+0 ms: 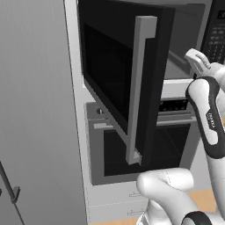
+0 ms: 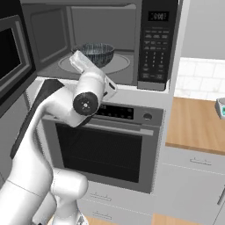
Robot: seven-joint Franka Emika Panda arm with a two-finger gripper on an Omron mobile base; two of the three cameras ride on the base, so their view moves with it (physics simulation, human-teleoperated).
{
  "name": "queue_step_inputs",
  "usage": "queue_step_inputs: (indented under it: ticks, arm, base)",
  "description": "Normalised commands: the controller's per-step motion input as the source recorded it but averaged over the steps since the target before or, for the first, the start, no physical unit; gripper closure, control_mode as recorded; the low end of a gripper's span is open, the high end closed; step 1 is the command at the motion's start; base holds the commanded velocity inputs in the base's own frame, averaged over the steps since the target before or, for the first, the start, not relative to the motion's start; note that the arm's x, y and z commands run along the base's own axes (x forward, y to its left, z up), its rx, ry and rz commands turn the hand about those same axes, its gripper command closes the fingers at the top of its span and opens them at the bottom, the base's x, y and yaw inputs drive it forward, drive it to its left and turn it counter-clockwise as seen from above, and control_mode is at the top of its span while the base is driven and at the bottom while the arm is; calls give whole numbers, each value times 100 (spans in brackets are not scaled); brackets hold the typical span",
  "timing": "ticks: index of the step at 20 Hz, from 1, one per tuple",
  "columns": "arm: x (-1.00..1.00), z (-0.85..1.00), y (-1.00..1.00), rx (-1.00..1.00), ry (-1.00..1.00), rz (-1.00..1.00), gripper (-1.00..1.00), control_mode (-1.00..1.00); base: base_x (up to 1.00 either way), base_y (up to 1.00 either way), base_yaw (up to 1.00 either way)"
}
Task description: Open the microwave, place the bowl with waffle inside the microwave, then close the microwave door and turn it on.
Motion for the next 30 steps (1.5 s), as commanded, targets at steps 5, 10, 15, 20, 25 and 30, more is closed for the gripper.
queue_step_inputs:
  ticks: [5, 10, 15, 20, 25, 30]
  arm:
    - [-100, 17, 0, -30, -4, 0, -100, -100]
    - [-100, 0, 2, -41, 11, 1, -100, -100]
    - [-100, -26, 34, -55, 20, 8, -100, -100]
    - [-90, -88, 95, -44, 14, 39, -100, -100]
    - [-81, -100, 100, -34, -17, 26, -100, -100]
    - [-16, -91, 88, -4, -29, 5, -100, -100]
  base:
    - [0, 0, 0]
    - [0, 0, 0]
    - [0, 0, 0]
    - [0, 0, 0]
    - [0, 0, 0]
    - [0, 0, 0]
